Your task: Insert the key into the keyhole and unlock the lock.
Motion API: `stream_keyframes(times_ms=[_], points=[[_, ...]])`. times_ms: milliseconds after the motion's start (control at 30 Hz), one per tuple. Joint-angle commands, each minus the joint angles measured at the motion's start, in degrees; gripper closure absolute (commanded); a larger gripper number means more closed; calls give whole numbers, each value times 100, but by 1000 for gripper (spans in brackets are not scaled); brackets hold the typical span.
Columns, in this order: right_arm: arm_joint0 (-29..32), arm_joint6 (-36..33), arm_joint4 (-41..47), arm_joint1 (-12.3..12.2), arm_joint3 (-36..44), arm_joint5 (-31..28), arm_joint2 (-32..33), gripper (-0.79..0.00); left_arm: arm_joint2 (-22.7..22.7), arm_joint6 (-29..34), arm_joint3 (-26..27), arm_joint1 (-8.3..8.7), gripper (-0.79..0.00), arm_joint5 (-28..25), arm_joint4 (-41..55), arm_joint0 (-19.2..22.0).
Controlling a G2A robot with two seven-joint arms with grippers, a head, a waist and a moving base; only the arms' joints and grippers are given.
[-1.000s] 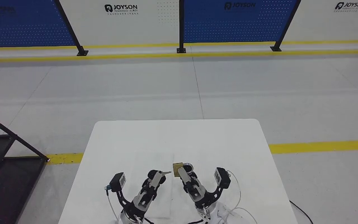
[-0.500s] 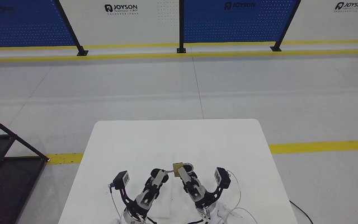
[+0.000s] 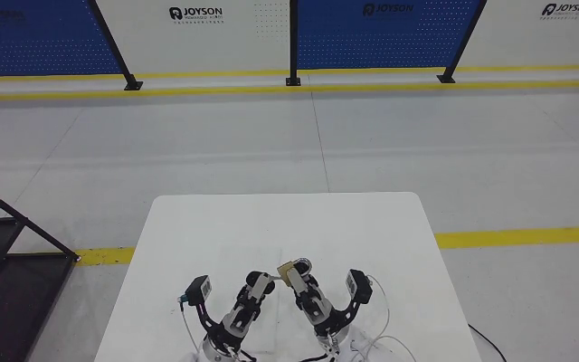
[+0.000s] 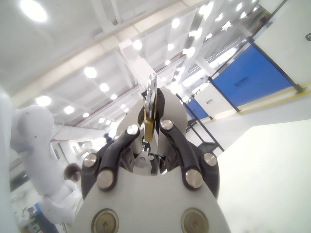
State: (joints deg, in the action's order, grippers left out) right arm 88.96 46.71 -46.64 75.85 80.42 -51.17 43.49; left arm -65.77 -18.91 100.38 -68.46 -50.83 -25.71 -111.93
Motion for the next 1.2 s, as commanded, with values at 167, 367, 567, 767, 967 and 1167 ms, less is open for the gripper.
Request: stream_keyframes(times_ms=[167, 367, 567, 767, 967, 1167], points=[[116, 90, 146, 26, 93, 85, 117, 0, -8, -287, -24, -42, 0, -4, -88, 16], [121, 63, 162, 29, 98, 71, 147, 0, -38, -344, -36, -47, 0, -39, -137, 10], [121, 63, 162, 29, 98, 71, 147, 0, -38, -344, -36, -47, 0, -39, -137, 10], [160, 113, 303, 99, 208, 527, 125, 0, -12, -545, -11, -85, 0, 194, -51, 69], [168, 901, 78, 265, 150, 701, -81, 0, 209, -1332, -269, -215, 0, 64, -212, 192], [-29, 1483, -107, 411, -102, 843, -211, 0, 452, -1832, -453, -331, 0, -167, -659, 287]])
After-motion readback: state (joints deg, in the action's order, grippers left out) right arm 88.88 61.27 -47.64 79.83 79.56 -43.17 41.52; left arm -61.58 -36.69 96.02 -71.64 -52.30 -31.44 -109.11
